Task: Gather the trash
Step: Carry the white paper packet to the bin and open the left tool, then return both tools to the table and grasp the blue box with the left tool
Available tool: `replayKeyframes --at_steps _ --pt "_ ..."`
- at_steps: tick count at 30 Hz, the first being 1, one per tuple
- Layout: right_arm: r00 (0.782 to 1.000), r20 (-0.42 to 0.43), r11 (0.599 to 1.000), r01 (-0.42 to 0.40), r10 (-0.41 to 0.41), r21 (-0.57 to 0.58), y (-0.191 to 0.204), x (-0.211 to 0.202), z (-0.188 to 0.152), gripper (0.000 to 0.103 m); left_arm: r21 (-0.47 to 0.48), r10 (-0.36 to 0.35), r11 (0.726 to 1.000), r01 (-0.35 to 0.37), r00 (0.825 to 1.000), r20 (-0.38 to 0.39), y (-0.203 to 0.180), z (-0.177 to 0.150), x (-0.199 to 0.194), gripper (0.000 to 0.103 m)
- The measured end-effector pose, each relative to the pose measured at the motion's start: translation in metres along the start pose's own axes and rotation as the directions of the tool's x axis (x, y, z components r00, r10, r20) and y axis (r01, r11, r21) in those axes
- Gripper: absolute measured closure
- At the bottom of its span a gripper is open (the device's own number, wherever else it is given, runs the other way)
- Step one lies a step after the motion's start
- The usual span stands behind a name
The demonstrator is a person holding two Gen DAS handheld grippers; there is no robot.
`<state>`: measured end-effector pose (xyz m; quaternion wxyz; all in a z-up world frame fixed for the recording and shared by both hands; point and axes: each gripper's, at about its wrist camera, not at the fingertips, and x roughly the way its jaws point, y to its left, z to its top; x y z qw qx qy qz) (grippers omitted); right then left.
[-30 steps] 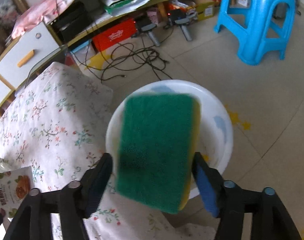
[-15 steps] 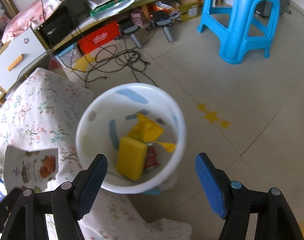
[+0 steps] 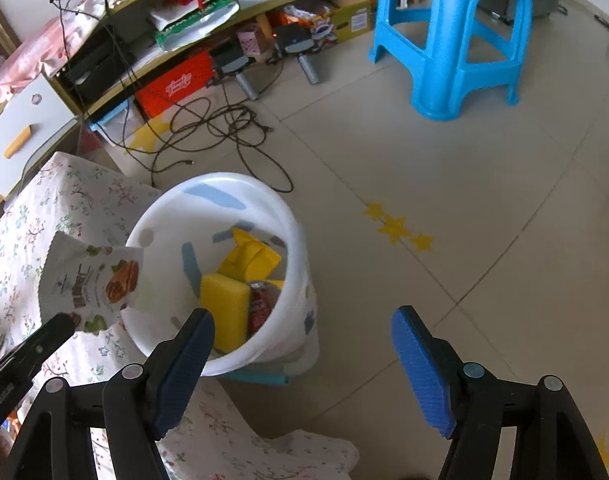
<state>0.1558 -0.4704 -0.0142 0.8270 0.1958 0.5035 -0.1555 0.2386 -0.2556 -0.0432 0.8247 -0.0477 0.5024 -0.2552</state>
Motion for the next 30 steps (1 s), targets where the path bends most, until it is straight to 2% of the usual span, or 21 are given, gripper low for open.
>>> replayKeyframes --at_steps 4,6,7,8,10,16,22,26,30 --pt "1.0 0.003 1.0 -0.005 0.005 0.018 -0.006 -0.003 0.0 0.025 0.031 -0.019 0.999 0.019 1.0 0.006 -0.009 0.002 0.003 0.096" --pt "1.0 0.006 1.0 -0.009 0.009 0.022 -0.009 -0.005 0.0 0.023 0.051 0.009 0.999 -0.008 1.0 -0.017 -0.013 0.003 0.006 0.075" --pt "1.0 0.007 1.0 -0.013 0.013 0.023 -0.01 -0.007 0.001 0.023 0.052 0.026 0.998 -0.025 0.999 -0.019 -0.014 0.003 0.006 0.047" --pt "1.0 0.01 1.0 -0.017 0.017 0.024 -0.01 -0.008 0.001 0.023 0.055 0.053 0.997 -0.052 0.999 -0.004 -0.014 0.002 0.004 0.032" --pt "0.999 0.02 0.999 -0.025 0.025 0.029 -0.011 -0.012 0.002 0.023 0.078 0.092 0.992 -0.094 0.995 0.033 -0.015 0.001 -0.003 0.03" --pt "0.998 0.036 0.998 -0.047 0.045 0.035 -0.007 -0.019 0.002 0.022 0.107 0.152 0.982 -0.156 0.987 0.042 -0.012 -0.005 -0.015 0.018" --pt "0.998 0.026 0.998 -0.057 0.056 0.018 0.006 -0.021 -0.001 0.021 0.11 0.183 0.976 -0.188 0.982 0.051 0.002 -0.01 -0.029 0.007" --pt "0.996 0.025 0.996 -0.084 0.083 0.01 0.017 -0.028 -0.005 0.021 0.094 0.199 0.974 -0.205 0.978 0.068 0.011 -0.016 -0.043 0.004" --pt "0.995 0.039 0.995 -0.095 0.096 -0.024 0.034 -0.036 -0.011 0.019 0.062 0.183 0.98 -0.187 0.981 0.061 0.024 -0.026 -0.056 0.004"
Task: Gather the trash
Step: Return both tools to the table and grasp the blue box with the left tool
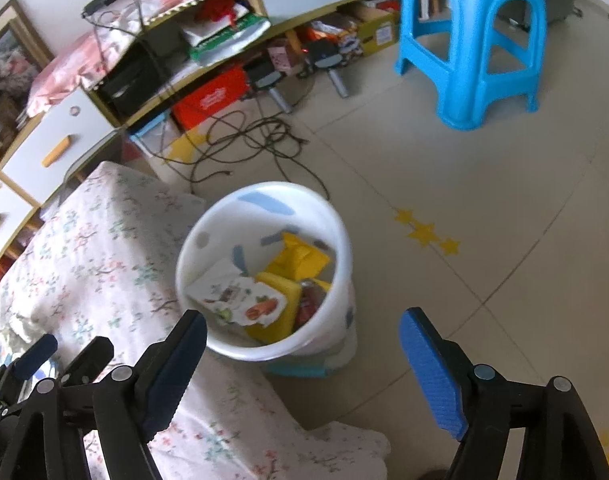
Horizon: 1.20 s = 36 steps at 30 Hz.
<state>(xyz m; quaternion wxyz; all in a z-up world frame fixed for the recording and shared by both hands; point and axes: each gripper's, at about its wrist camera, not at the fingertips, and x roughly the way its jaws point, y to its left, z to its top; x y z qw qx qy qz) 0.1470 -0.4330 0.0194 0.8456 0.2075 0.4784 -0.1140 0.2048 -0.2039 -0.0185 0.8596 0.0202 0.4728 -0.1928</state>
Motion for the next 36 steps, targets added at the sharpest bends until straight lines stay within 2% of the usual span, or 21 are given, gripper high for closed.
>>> replayKeyframes --at_steps 7,15,24,30,36 --pt "1.0 0.017 0.996 -0.006 0.007 -0.084 0.033 -0.006 -0.011 0.018 -0.019 0.016 1.0 -0.016 1.0 0.014 0.031 -0.022 -0.028 0.004" --pt "0.998 0.039 0.988 -0.047 0.054 -0.15 0.076 -0.014 -0.026 0.016 -0.079 0.017 0.997 -0.014 0.999 0.039 0.068 -0.042 -0.062 0.004" --pt "0.996 0.008 0.964 -0.086 0.091 -0.252 0.137 -0.004 -0.048 0.015 -0.147 0.096 0.985 -0.087 0.994 0.058 0.124 -0.062 -0.093 0.004" --pt "0.995 -0.016 0.946 -0.099 0.099 -0.309 0.166 0.005 -0.062 0.015 -0.211 0.162 0.966 -0.153 0.987 0.026 0.167 -0.075 -0.105 0.004" --pt "0.995 -0.045 0.929 -0.102 0.092 -0.355 0.187 0.014 -0.076 0.015 -0.244 0.215 0.944 -0.223 0.975 -0.057 0.207 -0.089 -0.103 0.004"
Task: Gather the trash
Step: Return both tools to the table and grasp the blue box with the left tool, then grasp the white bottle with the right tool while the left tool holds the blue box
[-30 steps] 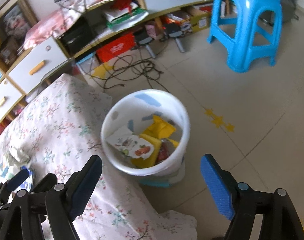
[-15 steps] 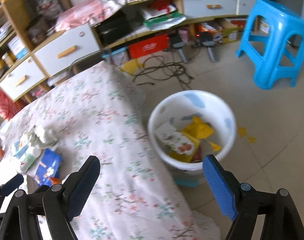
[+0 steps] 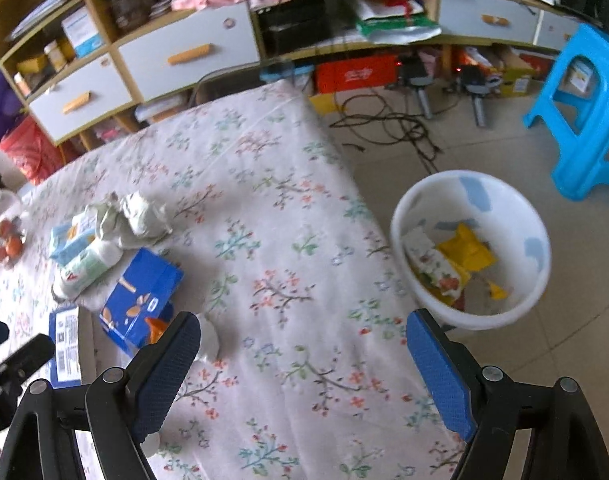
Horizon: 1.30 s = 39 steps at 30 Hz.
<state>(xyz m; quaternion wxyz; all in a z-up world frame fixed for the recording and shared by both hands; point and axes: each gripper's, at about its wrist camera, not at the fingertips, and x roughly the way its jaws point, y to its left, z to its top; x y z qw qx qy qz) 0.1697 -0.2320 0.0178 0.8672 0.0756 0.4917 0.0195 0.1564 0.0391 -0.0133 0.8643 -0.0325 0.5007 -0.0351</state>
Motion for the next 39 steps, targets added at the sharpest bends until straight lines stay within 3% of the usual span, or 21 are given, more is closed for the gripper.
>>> replayKeyframes --at_steps 8,15,18,21,32,39 --pt "1.0 -0.027 0.999 0.005 -0.006 -0.035 0.016 0.013 -0.004 0.015 -0.103 0.034 0.994 -0.046 0.992 -0.119 0.041 -0.007 0.038 0.004" --pt "0.998 -0.068 0.998 0.009 -0.013 -0.066 0.032 0.029 -0.009 0.015 -0.157 -0.032 0.988 0.004 0.984 -0.176 0.041 -0.008 0.068 0.006" --pt "0.995 -0.098 0.996 -0.017 0.008 -0.092 0.041 0.035 -0.015 0.015 -0.186 -0.049 0.982 0.009 0.976 -0.214 0.044 -0.012 0.084 0.018" --pt "0.993 -0.118 0.992 -0.033 0.018 -0.125 0.049 0.039 -0.022 0.015 -0.157 -0.003 0.987 -0.028 0.982 -0.191 0.045 -0.011 0.082 0.041" --pt "0.985 -0.16 0.96 -0.099 0.058 -0.261 0.09 0.047 -0.04 0.016 -0.176 -0.02 0.984 0.005 0.996 -0.084 0.07 -0.023 0.033 0.041" --pt "0.976 -0.209 0.924 -0.139 0.066 -0.357 0.119 0.057 -0.059 0.016 -0.211 -0.007 0.977 -0.009 0.997 -0.075 0.1 -0.049 0.013 0.041"
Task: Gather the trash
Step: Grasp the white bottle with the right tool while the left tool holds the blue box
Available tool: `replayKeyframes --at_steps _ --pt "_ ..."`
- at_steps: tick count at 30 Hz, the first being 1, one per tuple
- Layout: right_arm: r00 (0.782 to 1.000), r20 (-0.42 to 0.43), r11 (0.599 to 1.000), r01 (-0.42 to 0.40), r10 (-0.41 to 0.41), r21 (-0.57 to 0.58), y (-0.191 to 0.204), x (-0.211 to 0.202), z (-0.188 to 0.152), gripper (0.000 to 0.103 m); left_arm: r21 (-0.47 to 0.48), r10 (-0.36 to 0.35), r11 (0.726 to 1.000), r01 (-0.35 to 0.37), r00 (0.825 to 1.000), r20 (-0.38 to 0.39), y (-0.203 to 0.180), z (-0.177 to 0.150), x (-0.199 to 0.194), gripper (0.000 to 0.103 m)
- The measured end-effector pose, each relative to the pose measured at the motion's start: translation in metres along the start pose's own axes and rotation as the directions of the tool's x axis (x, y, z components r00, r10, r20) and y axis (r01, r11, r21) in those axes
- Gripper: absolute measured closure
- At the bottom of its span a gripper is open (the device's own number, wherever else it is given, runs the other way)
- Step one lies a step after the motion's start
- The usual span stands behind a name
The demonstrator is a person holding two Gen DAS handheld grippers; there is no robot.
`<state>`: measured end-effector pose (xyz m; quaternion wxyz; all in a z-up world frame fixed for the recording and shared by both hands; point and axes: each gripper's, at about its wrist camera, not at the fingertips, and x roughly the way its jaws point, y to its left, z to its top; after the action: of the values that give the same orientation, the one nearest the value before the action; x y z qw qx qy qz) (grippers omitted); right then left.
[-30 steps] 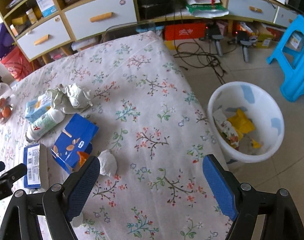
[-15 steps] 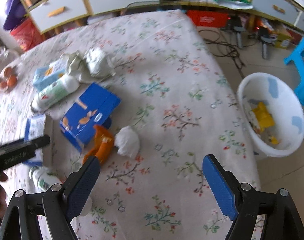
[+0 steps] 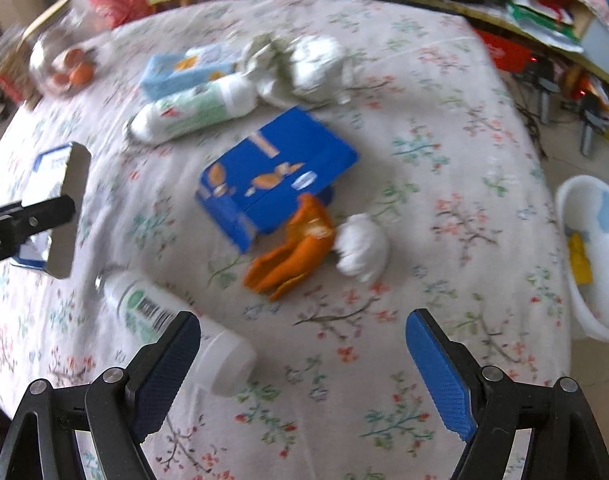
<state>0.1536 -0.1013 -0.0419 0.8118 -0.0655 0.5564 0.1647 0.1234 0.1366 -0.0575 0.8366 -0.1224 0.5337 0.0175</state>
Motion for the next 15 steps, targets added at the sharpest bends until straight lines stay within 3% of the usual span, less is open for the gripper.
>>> replayKeyframes --at_steps 11,15 --pt "0.996 -0.079 0.993 -0.039 0.03 -0.115 0.044 0.031 -0.005 0.016 -0.005 0.027 1.0 -0.027 0.999 -0.033 0.035 -0.044 -0.001 0.041" --pt "0.994 -0.103 0.991 -0.034 0.021 -0.126 0.053 0.043 -0.004 0.021 0.003 0.025 1.0 -0.025 0.999 -0.04 0.039 -0.05 -0.001 0.041"
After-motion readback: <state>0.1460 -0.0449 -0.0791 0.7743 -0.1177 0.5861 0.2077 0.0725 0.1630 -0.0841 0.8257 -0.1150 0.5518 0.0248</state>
